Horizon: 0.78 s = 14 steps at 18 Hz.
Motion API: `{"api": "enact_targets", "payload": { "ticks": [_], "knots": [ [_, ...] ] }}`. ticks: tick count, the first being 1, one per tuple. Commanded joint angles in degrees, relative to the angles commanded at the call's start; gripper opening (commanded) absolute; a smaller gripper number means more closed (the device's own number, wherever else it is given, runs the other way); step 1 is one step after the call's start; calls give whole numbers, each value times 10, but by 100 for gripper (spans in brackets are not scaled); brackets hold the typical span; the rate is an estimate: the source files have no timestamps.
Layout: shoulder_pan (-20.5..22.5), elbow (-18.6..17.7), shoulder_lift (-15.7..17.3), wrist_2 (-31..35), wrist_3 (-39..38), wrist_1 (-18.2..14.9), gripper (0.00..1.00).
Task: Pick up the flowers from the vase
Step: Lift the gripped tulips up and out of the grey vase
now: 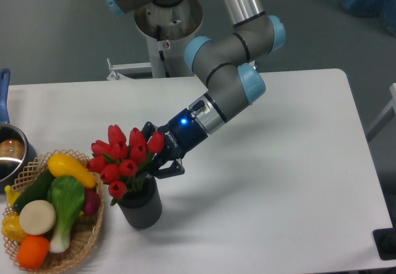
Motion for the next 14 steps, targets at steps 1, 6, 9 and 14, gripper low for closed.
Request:
{"api": "enact_targets", "payload": {
  "ticks": [1,6,9,14],
  "knots": [
    [0,0,4,-1,-4,0,37],
    [6,11,30,-8,-59,0,37],
    [5,20,47,-7,-97,0,37],
    [1,25,68,-7,-133,-1,37]
  ]
}}
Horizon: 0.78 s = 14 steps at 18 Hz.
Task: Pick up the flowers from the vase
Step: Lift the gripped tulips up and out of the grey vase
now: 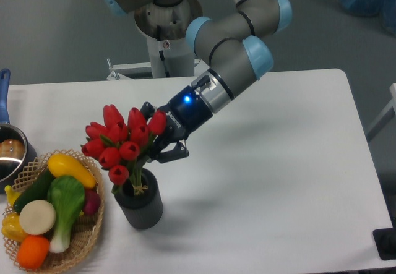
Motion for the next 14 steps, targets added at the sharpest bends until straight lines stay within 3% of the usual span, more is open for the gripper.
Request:
{"api": "enact_targets", "payload": {
  "ticks": [6,14],
  "knots": [
    [0,32,13,7,-97,0,37],
    [28,45,46,11,-171,-2,37]
  ]
}}
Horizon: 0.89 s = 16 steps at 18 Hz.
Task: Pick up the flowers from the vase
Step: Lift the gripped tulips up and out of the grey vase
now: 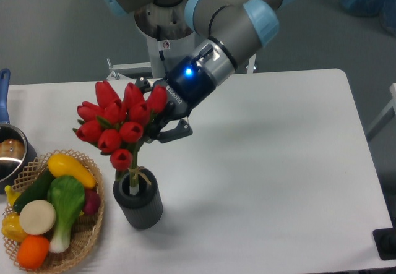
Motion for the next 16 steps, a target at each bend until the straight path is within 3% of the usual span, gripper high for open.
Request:
{"api": "enact_targets", "payload": {
  "ticks": [6,13,16],
  "knots": [
    [10,11,9,1,-20,-1,37],
    [92,47,9,9,-43,-2,37],
    [124,47,7,75,-28,3,37]
  ]
}}
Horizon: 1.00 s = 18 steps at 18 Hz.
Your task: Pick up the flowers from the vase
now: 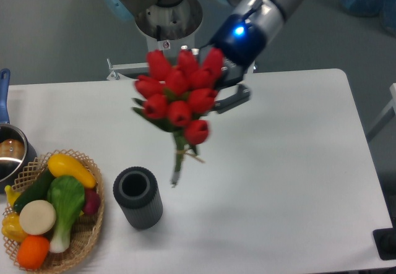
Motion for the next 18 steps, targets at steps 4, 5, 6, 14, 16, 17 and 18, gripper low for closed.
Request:
{"api": "enact_targets", "payload": {
  "ticks": [4,5,6,14,16,17,18],
  "knots": [
    [33,1,-5,11,37,0,37],
    [36,2,-6,11,38,0,37],
    [39,5,-7,12,38,0,37],
    [44,1,1,21,31,-2,37],
    [45,1,0,22,31,-2,37],
    [45,1,0,22,31,-2,37],
    [46,1,0,22,31,-2,37]
  ]
}}
